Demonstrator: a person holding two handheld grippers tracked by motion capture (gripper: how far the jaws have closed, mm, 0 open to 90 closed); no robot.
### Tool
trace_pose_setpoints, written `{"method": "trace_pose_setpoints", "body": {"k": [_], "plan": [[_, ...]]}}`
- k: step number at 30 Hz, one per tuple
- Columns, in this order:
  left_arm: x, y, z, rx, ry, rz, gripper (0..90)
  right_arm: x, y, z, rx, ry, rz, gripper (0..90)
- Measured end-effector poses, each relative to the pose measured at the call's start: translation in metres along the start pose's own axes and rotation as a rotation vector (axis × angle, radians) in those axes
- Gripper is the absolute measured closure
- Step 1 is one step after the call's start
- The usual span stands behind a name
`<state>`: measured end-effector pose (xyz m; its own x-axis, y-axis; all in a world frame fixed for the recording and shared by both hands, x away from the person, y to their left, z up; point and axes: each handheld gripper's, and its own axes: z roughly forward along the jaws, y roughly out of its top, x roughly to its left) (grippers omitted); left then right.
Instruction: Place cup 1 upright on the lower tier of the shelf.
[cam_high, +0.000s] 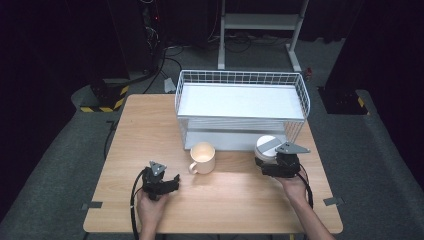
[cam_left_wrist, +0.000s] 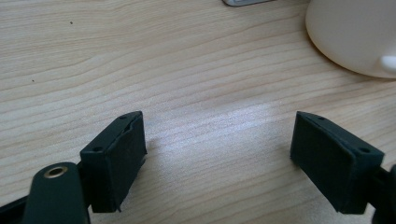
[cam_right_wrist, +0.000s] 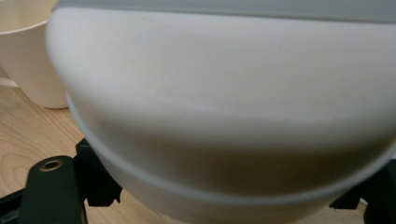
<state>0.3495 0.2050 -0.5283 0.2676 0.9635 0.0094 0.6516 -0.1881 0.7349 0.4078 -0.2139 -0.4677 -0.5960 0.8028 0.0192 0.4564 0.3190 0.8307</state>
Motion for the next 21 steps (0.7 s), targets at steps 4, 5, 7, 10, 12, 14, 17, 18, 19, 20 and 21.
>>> {"method": "trace_pose_setpoints", "body": {"k": [4,5,7,10,12,14,17,18,19,20,21], "plan": [[0.000,0.000,0.000,0.000,0.000,0.000,18.2,-0.004,0.003,0.005,-0.004,-0.011,0.010,18.5],[0.000,0.000,0.000,0.000,0.000,0.000,18.2,-0.004,0.003,0.006,-0.004,-0.014,0.015,18.5],[0.000,0.000,0.000,0.001,0.000,-0.001,18.2,-0.005,0.003,0.007,-0.005,-0.015,0.021,18.6],[0.000,0.000,0.000,0.000,0.000,0.000,18.3,-0.010,0.004,0.013,-0.003,-0.026,0.049,18.6],[0.000,0.000,0.000,-0.001,0.000,-0.001,18.2,-0.010,0.005,0.014,-0.003,-0.029,0.057,18.5],[0.000,0.000,0.000,-0.001,0.000,-0.001,18.2,-0.012,0.006,0.018,-0.003,-0.037,0.070,18.5],[0.000,0.000,0.000,-0.001,0.000,-0.001,18.2,-0.014,0.007,0.021,-0.002,-0.042,0.078,18.6],[0.000,0.000,0.000,-0.001,0.000,-0.001,18.2,-0.014,0.007,0.023,-0.002,-0.042,0.087,18.5],[0.000,0.000,0.000,0.000,0.000,0.000,18.3,-0.016,0.008,0.025,-0.002,-0.042,0.087,18.5],[0.000,0.000,0.000,-0.001,0.000,-0.001,18.3,-0.017,0.009,0.027,0.003,-0.049,0.085,18.5],[0.000,0.000,0.000,-0.001,0.000,-0.001,18.2,-0.017,0.009,0.027,0.003,-0.049,0.085,18.5]]}}
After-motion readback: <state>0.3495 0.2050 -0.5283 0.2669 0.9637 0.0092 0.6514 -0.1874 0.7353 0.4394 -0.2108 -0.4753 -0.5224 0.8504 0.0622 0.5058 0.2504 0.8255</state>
